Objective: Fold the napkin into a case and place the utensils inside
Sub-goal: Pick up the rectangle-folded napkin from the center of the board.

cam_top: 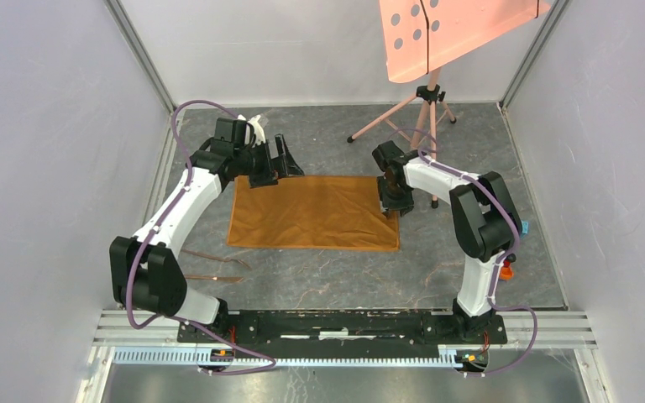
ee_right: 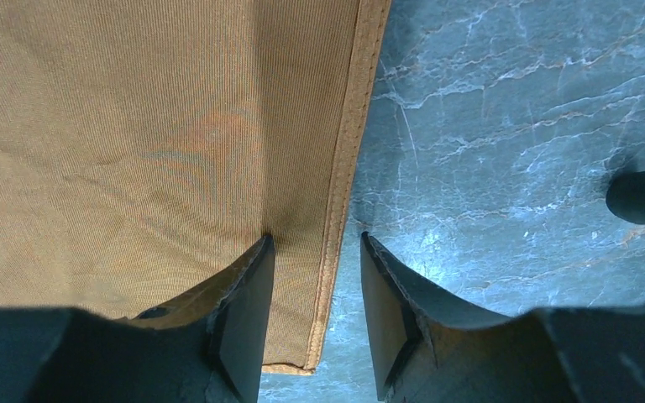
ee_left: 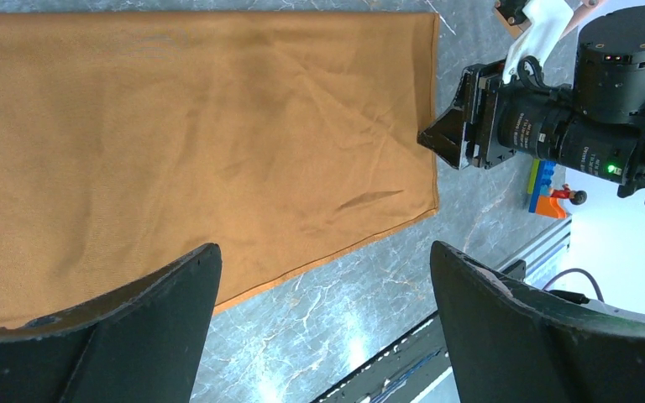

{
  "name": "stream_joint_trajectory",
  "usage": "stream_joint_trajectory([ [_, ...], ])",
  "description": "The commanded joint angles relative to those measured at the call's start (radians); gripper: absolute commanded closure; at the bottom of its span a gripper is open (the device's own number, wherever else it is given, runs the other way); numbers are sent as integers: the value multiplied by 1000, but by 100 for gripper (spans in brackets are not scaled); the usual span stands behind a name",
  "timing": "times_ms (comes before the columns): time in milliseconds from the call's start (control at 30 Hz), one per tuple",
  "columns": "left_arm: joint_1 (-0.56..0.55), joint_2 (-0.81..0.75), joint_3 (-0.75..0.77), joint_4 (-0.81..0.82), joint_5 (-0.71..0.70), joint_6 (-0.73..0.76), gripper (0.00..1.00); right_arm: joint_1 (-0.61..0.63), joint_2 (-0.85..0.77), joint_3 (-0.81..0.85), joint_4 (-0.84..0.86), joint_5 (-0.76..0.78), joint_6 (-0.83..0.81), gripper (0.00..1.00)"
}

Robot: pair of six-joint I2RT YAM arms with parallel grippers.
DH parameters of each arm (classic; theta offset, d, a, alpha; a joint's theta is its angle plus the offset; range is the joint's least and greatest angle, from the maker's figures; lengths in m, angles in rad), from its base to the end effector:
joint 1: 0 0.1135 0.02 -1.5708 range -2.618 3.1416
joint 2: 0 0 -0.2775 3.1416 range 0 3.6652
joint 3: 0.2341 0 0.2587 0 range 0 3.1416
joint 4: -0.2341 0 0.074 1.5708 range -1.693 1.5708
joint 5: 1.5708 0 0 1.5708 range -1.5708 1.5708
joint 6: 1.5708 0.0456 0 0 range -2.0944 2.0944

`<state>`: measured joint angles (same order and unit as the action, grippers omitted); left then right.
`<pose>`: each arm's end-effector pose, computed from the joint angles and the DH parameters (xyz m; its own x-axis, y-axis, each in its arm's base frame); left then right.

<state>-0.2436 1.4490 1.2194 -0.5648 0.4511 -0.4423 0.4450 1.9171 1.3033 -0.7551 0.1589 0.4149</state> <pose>0.3112 -0.0978 0.3080 -0.8456 -0.1868 -0.5002 0.1678 0.7964 -0.5810 0.3446 0.1563 0.1620 -0.9690 -0.0212 -0.2460 -0.0063 0.9981 -0.0610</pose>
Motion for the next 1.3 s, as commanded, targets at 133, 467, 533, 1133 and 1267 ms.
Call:
stream_joint_trajectory([
  [133, 0, -32, -3, 39, 20, 52, 0, 4, 63, -71, 88, -58, -20, 57],
  [467, 4, -24, -2, 31, 2, 60, 0, -13, 66, -138, 195, -141, -112, 93],
  [533, 6, -18, -3, 30, -3, 62, 0, -15, 53, -117, 190, -106, -157, 100],
  [1133, 7, 16, -13, 36, -14, 54, 0, -5, -354, -184, 160, 170, -487, 100],
  [1267, 6, 5, -21, 46, 8, 34, 0, -6, -411, -214, 148, 254, -510, 100],
])
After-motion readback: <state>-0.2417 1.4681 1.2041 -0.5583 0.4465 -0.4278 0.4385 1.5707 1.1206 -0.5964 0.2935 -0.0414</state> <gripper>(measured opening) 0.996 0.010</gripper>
